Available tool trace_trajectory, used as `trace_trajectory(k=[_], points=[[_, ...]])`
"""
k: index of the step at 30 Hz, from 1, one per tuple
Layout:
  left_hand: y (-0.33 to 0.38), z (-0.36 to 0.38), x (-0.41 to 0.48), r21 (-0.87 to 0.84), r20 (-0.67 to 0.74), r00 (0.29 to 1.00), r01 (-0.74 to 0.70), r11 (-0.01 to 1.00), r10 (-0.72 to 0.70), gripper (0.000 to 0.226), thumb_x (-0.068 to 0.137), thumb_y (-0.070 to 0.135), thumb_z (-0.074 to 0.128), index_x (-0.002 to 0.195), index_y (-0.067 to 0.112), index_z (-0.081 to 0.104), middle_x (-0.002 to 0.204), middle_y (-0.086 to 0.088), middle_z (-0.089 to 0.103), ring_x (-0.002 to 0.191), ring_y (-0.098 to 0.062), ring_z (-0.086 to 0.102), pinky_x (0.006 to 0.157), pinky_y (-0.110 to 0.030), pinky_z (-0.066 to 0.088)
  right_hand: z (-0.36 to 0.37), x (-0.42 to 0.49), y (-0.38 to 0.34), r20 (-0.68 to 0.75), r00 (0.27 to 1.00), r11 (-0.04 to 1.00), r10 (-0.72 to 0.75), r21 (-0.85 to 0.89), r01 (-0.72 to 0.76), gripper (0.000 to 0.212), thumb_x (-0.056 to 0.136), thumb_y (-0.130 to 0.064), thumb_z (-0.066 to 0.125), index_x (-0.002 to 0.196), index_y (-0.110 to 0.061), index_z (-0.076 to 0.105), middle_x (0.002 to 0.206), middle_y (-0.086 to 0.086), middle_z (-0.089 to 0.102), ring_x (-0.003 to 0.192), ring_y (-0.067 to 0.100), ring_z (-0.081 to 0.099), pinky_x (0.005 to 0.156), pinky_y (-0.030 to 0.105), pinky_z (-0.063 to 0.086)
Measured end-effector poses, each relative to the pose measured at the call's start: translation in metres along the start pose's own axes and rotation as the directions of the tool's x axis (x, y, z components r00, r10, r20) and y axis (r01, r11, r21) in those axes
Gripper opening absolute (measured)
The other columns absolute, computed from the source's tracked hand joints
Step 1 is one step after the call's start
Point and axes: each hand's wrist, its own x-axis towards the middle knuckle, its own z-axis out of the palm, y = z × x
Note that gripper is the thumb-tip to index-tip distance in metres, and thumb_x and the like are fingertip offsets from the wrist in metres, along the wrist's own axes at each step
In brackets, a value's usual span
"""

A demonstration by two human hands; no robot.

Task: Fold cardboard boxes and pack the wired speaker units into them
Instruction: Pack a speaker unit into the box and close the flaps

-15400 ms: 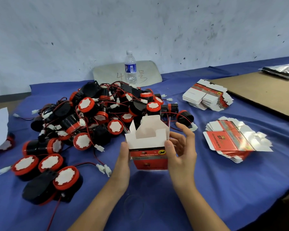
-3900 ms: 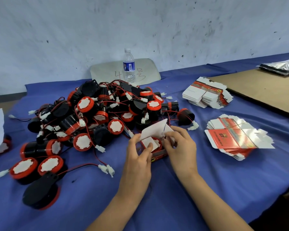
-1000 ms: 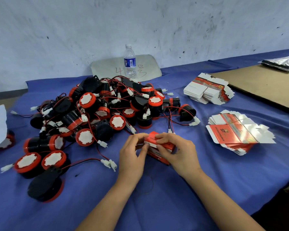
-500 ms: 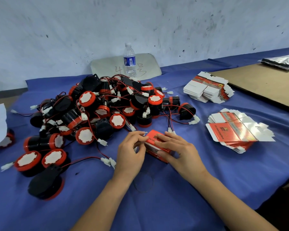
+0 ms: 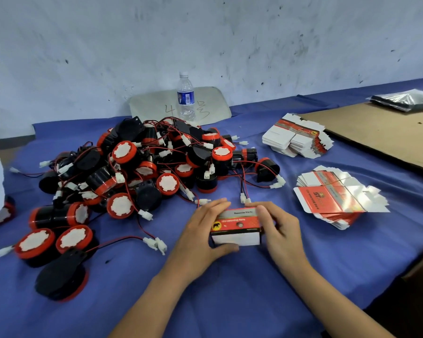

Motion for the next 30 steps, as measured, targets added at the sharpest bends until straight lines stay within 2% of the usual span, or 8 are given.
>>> trace_trajectory(k=[3, 5, 8, 15, 20, 23, 27, 30], points=[[0.009, 0.000, -0.001, -0.102, -0.047, 0.998, 0.041, 0.994, -0.046, 0.050, 0.067, 0.045, 0.079, 0.107, 0.043, 0.048, 0.105, 0.023, 0.058, 0.097, 0.006, 0.053, 0.081, -0.005, 0.036, -0.002, -0.002, -0.006, 0.092, 0.994, 0.997, -0.052, 0.062, 0.046, 0.024, 0.086, -0.039, 0.052, 0.097, -0.022, 0.065, 0.090, -0.009, 0.069, 0.080, 0.006, 0.065, 0.072, 0.016, 0.047], [0.011, -0.001, -0.001, -0.121, -0.032, 0.997, 0.071, 0.990, -0.075, 0.047, 0.064, 0.053, 0.078, 0.100, 0.040, 0.051, 0.095, 0.021, 0.061, 0.091, 0.001, 0.056, 0.075, -0.007, 0.038, 0.002, -0.003, -0.009, 0.157, 0.985, 0.997, -0.071, 0.052, 0.064, 0.026, 0.073, -0.041, 0.059, 0.097, -0.030, 0.058, 0.091, -0.011, 0.067, 0.076, 0.002, 0.063, 0.068, 0.011, 0.046], [0.011, -0.002, -0.002, -0.158, 0.001, 0.995, 0.095, 0.983, -0.096, 0.048, 0.062, 0.060, 0.076, 0.099, 0.040, 0.051, 0.094, 0.023, 0.063, 0.088, 0.001, 0.058, 0.071, -0.007, 0.040, 0.004, -0.003, -0.008, 0.160, 0.986, 0.998, -0.049, 0.040, 0.044, 0.044, 0.055, -0.044, 0.066, 0.096, -0.034, 0.054, 0.086, -0.011, 0.065, 0.070, 0.000, 0.060, 0.064, 0.010, 0.046], [0.016, 0.005, -0.001, -0.192, 0.102, 0.984, 0.161, 0.968, -0.144, 0.049, 0.058, 0.057, 0.076, 0.097, 0.046, 0.048, 0.091, 0.027, 0.062, 0.080, 0.003, 0.059, 0.064, -0.006, 0.040, 0.003, -0.002, -0.006, 0.065, 0.998, 0.998, 0.012, 0.053, -0.015, 0.036, 0.054, -0.049, 0.067, 0.083, -0.030, 0.058, 0.071, -0.016, 0.064, 0.065, 0.001, 0.057, 0.061, 0.009, 0.042], [0.017, 0.010, 0.000, -0.195, 0.108, 0.973, 0.220, 0.956, -0.202, 0.054, 0.053, 0.063, 0.074, 0.093, 0.036, 0.050, 0.084, 0.021, 0.061, 0.074, -0.002, 0.058, 0.059, -0.014, 0.043, 0.001, 0.002, -0.003, 0.052, 0.997, 0.997, 0.050, 0.064, -0.054, 0.039, 0.056, -0.051, 0.064, 0.077, -0.018, 0.060, 0.065, 0.001, 0.060, 0.059, 0.003, 0.049, 0.056, 0.014, 0.039], [0.017, 0.010, -0.001, -0.201, 0.088, 0.979, 0.200, 0.959, -0.186, 0.050, 0.057, 0.062, 0.073, 0.095, 0.038, 0.051, 0.080, 0.022, 0.060, 0.069, -0.001, 0.055, 0.058, -0.011, 0.039, 0.004, 0.001, -0.002, 0.069, 0.995, 0.990, 0.075, 0.116, -0.083, 0.039, 0.057, -0.048, 0.063, 0.079, -0.015, 0.062, 0.070, 0.007, 0.061, 0.060, 0.004, 0.049, 0.057, 0.016, 0.041], [0.016, 0.008, 0.000, -0.318, -0.024, 0.989, 0.130, 0.939, -0.145, 0.052, 0.065, 0.048, 0.077, 0.109, 0.037, 0.053, 0.101, 0.020, 0.064, 0.092, -0.002, 0.063, 0.074, -0.011, 0.046, 0.002, 0.004, 0.001, -0.045, 0.997, 0.973, 0.067, 0.226, -0.055, 0.026, 0.067, -0.041, 0.057, 0.081, -0.021, 0.063, 0.072, -0.009, 0.066, 0.065, 0.000, 0.056, 0.063, 0.013, 0.044], [0.014, 0.007, -0.002, -0.362, -0.031, 0.989, 0.123, 0.924, -0.144, 0.054, 0.067, 0.042, 0.078, 0.114, 0.035, 0.054, 0.109, 0.020, 0.063, 0.100, -0.005, 0.064, 0.081, -0.013, 0.048, -0.006, 0.012, 0.005, -0.132, 0.953, 0.896, 0.273, 0.396, -0.201, 0.030, 0.075, -0.049, 0.051, 0.073, -0.023, 0.067, 0.071, -0.006, 0.067, 0.069, 0.005, 0.059, 0.064, 0.022, 0.046]])
